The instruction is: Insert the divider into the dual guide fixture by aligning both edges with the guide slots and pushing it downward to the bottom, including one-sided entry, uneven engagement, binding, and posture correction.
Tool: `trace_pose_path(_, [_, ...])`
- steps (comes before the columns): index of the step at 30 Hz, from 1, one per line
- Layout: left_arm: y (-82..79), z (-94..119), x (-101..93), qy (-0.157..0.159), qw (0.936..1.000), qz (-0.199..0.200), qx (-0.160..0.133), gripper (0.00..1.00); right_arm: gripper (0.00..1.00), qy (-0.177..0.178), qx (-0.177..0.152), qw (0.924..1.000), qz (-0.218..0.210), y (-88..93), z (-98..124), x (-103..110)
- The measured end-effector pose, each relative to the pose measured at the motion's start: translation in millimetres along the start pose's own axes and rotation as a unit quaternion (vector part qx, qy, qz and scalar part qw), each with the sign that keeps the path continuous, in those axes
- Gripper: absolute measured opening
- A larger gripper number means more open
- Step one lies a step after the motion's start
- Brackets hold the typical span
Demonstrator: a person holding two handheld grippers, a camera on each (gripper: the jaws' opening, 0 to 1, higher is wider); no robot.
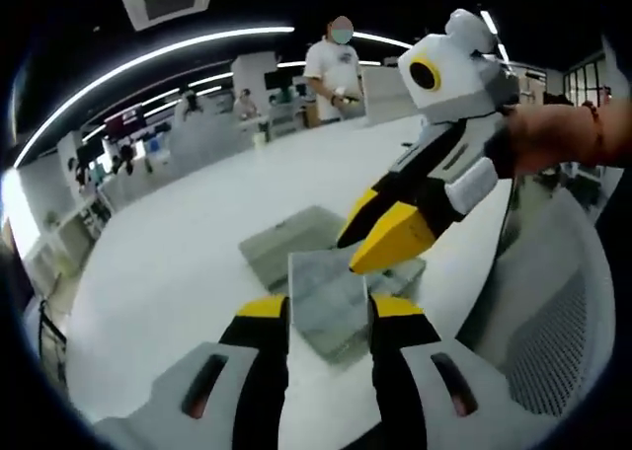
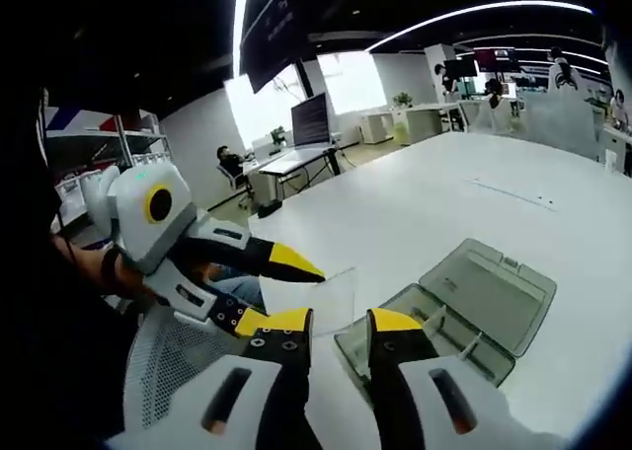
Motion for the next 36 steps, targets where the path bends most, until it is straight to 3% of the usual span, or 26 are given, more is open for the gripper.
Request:
trace_pose_path(19, [-1.3,-4,-8.5,0.033,0.9991,-0.027,-0.008,0.3,0.1,-0.006,0.014,0.9995,-0.029,5.0,2,0])
trace_pose_path(23, [0.2,-5,-9.3,0.034,0.9986,-0.04,0.002,0.3,0.0,-0.008,0.017,0.9991,-0.039,4.9,3,-1])
trace_pose_path(25, [1.0,-4,-10.5,0.042,0.9981,-0.044,0.006,0.18,0.0,-0.006,0.029,0.9975,-0.064,8.5,4,1])
trace_pose_path(26, [0.8,-4,-10.6,0.042,0.9981,-0.044,0.006,0.15,0.0,-0.008,0.02,0.9981,-0.058,7.4,2,0])
trace_pose_path(29, [0.6,-5,-12.9,0.045,0.9985,-0.031,-0.002,0.31,0.0,-0.002,0.037,0.999,-0.024,9.9,3,-1])
trace_pose_path(36, [5.6,-5,-13.3,0.045,0.9983,-0.035,0.015,0.3,0.0,-0.007,0.042,0.999,-0.017,11.2,0,-1])
Point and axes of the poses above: the point that each gripper's makers call its tool centre point, and the gripper's own axes: z roughly backward along the fingers, x roughly to its left, y roughly out of its underside, the point moved 7 cm from there along z, roughly backward along the fingers, and after that the axes turned 15 degrees about -x, right-handed, at the moved point
